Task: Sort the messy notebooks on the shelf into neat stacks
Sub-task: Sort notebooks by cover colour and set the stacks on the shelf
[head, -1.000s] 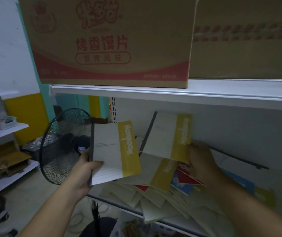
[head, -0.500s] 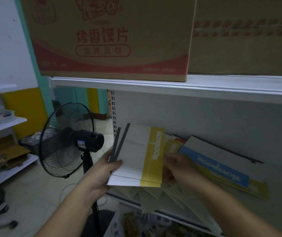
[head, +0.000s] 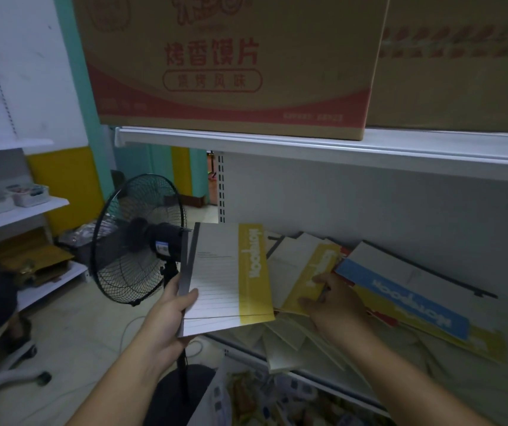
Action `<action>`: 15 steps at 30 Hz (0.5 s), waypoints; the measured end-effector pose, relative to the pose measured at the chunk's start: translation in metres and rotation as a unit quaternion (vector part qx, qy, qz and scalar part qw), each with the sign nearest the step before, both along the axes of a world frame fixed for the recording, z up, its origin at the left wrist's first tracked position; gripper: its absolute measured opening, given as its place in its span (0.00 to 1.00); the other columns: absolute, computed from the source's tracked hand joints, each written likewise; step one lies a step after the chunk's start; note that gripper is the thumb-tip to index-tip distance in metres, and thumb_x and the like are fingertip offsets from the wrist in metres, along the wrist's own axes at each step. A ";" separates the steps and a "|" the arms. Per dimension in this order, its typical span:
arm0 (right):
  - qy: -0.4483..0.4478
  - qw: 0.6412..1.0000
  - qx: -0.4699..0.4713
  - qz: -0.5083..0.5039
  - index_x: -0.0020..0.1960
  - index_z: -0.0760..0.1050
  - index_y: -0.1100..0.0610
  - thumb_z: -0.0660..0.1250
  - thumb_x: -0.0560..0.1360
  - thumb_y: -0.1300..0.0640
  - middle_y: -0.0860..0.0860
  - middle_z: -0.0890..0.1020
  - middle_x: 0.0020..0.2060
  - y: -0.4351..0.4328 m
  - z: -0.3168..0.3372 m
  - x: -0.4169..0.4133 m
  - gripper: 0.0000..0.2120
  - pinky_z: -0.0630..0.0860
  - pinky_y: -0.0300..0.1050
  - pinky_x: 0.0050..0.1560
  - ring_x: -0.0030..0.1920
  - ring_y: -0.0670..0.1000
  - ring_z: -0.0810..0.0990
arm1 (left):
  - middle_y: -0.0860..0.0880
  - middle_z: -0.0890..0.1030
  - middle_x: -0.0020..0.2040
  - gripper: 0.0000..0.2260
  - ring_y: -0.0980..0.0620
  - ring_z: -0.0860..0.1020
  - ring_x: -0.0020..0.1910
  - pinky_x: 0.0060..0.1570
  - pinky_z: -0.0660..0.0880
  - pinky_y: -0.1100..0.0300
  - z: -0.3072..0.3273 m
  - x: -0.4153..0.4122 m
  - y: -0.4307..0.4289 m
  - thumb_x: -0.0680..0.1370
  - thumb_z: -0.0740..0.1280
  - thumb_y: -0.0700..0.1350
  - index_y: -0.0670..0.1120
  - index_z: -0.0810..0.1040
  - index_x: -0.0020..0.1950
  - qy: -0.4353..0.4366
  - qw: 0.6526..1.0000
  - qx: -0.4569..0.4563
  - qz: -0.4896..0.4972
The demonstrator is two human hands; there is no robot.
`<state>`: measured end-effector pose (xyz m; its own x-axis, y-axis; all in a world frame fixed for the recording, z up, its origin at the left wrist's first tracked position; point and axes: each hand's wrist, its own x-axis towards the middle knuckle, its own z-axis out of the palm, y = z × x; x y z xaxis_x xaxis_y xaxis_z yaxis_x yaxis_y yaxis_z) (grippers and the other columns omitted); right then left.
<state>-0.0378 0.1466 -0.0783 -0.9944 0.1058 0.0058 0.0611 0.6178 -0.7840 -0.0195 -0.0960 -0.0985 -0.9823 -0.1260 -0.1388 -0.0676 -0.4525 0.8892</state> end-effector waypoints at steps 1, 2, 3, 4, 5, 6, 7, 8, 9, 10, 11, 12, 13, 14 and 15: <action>0.011 1.000 0.005 0.008 0.59 0.67 0.47 0.68 0.74 0.52 0.50 0.77 0.36 0.001 0.001 0.000 0.17 0.73 0.46 0.38 0.38 0.51 0.79 | 0.47 0.81 0.53 0.17 0.45 0.79 0.49 0.38 0.75 0.54 0.000 0.003 -0.002 0.80 0.57 0.35 0.54 0.71 0.62 -0.001 1.000 0.004 0.008; 0.023 1.000 -0.002 0.016 0.59 0.68 0.47 0.67 0.74 0.54 0.52 0.78 0.35 0.002 0.002 0.000 0.16 0.74 0.46 0.36 0.37 0.52 0.79 | 0.47 0.81 0.54 0.17 0.45 0.79 0.49 0.39 0.75 0.54 -0.001 0.005 -0.005 0.81 0.56 0.36 0.54 0.71 0.62 -0.002 1.000 0.009 0.017; 0.031 0.999 -0.022 0.018 0.60 0.68 0.48 0.65 0.75 0.56 0.53 0.79 0.37 0.003 0.003 0.000 0.15 0.74 0.47 0.34 0.36 0.53 0.80 | 0.47 0.81 0.54 0.17 0.45 0.79 0.49 0.39 0.75 0.54 -0.002 0.007 -0.007 0.81 0.56 0.36 0.54 0.71 0.63 -0.003 1.000 0.013 0.024; 0.035 0.998 -0.057 0.017 0.61 0.68 0.48 0.64 0.76 0.59 0.54 0.81 0.41 0.003 0.004 0.000 0.15 0.75 0.46 0.30 0.37 0.54 0.81 | 0.47 0.80 0.54 0.17 0.45 0.79 0.50 0.39 0.75 0.54 -0.003 0.008 -0.009 0.81 0.56 0.36 0.54 0.71 0.64 -0.003 0.999 0.017 0.031; 0.035 0.994 -0.098 0.014 0.61 0.68 0.48 0.62 0.77 0.61 0.55 0.80 0.47 0.003 0.004 -0.001 0.15 0.74 0.43 0.27 0.38 0.54 0.82 | 0.47 0.80 0.54 0.17 0.45 0.79 0.49 0.38 0.75 0.54 -0.003 0.009 -0.009 0.81 0.56 0.36 0.54 0.71 0.64 -0.003 0.999 0.019 0.037; 0.031 0.989 -0.143 0.009 0.61 0.69 0.48 0.60 0.78 0.63 0.54 0.79 0.53 0.002 0.005 -0.001 0.15 0.73 0.39 0.25 0.39 0.54 0.83 | 0.47 0.80 0.54 0.17 0.45 0.79 0.49 0.38 0.75 0.54 -0.005 0.009 -0.009 0.81 0.56 0.36 0.55 0.71 0.64 -0.003 0.999 0.022 0.042; 0.031 0.983 -0.181 0.005 0.59 0.69 0.48 0.58 0.78 0.65 0.54 0.76 0.57 0.001 0.006 0.000 0.15 0.73 0.37 0.24 0.38 0.53 0.83 | 0.47 0.80 0.54 0.17 0.45 0.79 0.49 0.38 0.75 0.54 -0.005 0.010 -0.009 0.81 0.56 0.36 0.55 0.70 0.64 -0.002 0.999 0.025 0.047; 0.037 0.977 -0.208 0.003 0.58 0.70 0.49 0.56 0.79 0.67 0.53 0.75 0.58 0.001 0.008 0.001 0.16 0.74 0.37 0.25 0.34 0.51 0.83 | 0.47 0.80 0.54 0.18 0.45 0.79 0.49 0.38 0.74 0.53 -0.006 0.010 -0.008 0.81 0.56 0.36 0.55 0.70 0.64 -0.001 0.998 0.027 0.054; 0.050 0.974 -0.222 0.002 0.56 0.71 0.49 0.55 0.79 0.67 0.53 0.75 0.58 0.002 0.010 0.002 0.16 0.75 0.37 0.26 0.30 0.49 0.83 | 0.47 0.80 0.53 0.17 0.46 0.79 0.49 0.38 0.74 0.53 -0.006 0.011 -0.007 0.81 0.56 0.36 0.56 0.71 0.63 0.000 0.998 0.029 0.062; 0.066 0.971 -0.229 0.001 0.53 0.73 0.49 0.55 0.79 0.68 0.53 0.77 0.56 0.003 0.014 0.004 0.16 0.75 0.38 0.27 0.29 0.47 0.82 | 0.48 0.80 0.53 0.17 0.46 0.79 0.49 0.38 0.74 0.54 -0.008 0.012 -0.007 0.80 0.56 0.36 0.55 0.71 0.62 0.003 0.997 0.028 0.073; 0.085 0.969 -0.232 0.000 0.50 0.74 0.48 0.55 0.79 0.68 0.53 0.79 0.54 0.006 0.017 0.005 0.16 0.75 0.39 0.28 0.28 0.46 0.81 | 0.48 0.80 0.53 0.17 0.46 0.79 0.49 0.39 0.74 0.54 -0.008 0.013 -0.007 0.80 0.57 0.36 0.55 0.71 0.62 0.004 0.996 0.028 0.088; 0.102 0.965 -0.240 -0.005 0.47 0.74 0.47 0.56 0.79 0.68 0.54 0.81 0.49 0.008 0.022 0.007 0.17 0.74 0.40 0.29 0.27 0.46 0.81 | 0.47 0.80 0.53 0.17 0.46 0.79 0.49 0.39 0.75 0.54 -0.010 0.014 -0.008 0.80 0.57 0.35 0.55 0.70 0.62 0.003 0.994 0.026 0.105; 0.119 0.960 -0.253 -0.013 0.46 0.74 0.46 0.56 0.80 0.68 0.54 0.82 0.45 0.011 0.027 0.009 0.18 0.74 0.41 0.29 0.26 0.46 0.79 | 0.47 0.80 0.53 0.17 0.45 0.79 0.48 0.39 0.75 0.54 -0.009 0.015 -0.008 0.80 0.57 0.35 0.54 0.69 0.63 0.001 0.993 0.020 0.120; 0.135 0.952 -0.273 -0.024 0.45 0.75 0.47 0.56 0.79 0.68 0.53 0.82 0.42 0.014 0.032 0.010 0.18 0.74 0.41 0.30 0.25 0.45 0.78 | 0.46 0.80 0.53 0.17 0.45 0.79 0.48 0.38 0.76 0.54 -0.009 0.016 -0.010 0.80 0.57 0.35 0.52 0.69 0.64 0.000 0.992 0.012 0.129; 0.152 0.944 -0.292 -0.034 0.44 0.75 0.48 0.57 0.79 0.69 0.52 0.82 0.40 0.017 0.038 0.012 0.18 0.74 0.41 0.30 0.25 0.45 0.78 | 0.45 0.79 0.53 0.18 0.44 0.79 0.48 0.36 0.77 0.55 -0.008 0.018 -0.010 0.80 0.57 0.35 0.52 0.69 0.65 0.001 0.991 0.002 0.134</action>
<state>-0.0256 0.1636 -0.0404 -0.9469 0.2434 0.2099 -0.1966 0.0780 -0.9774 -0.0018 -0.1057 -0.1062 -0.9144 -0.3809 -0.1370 0.0576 -0.4574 0.8874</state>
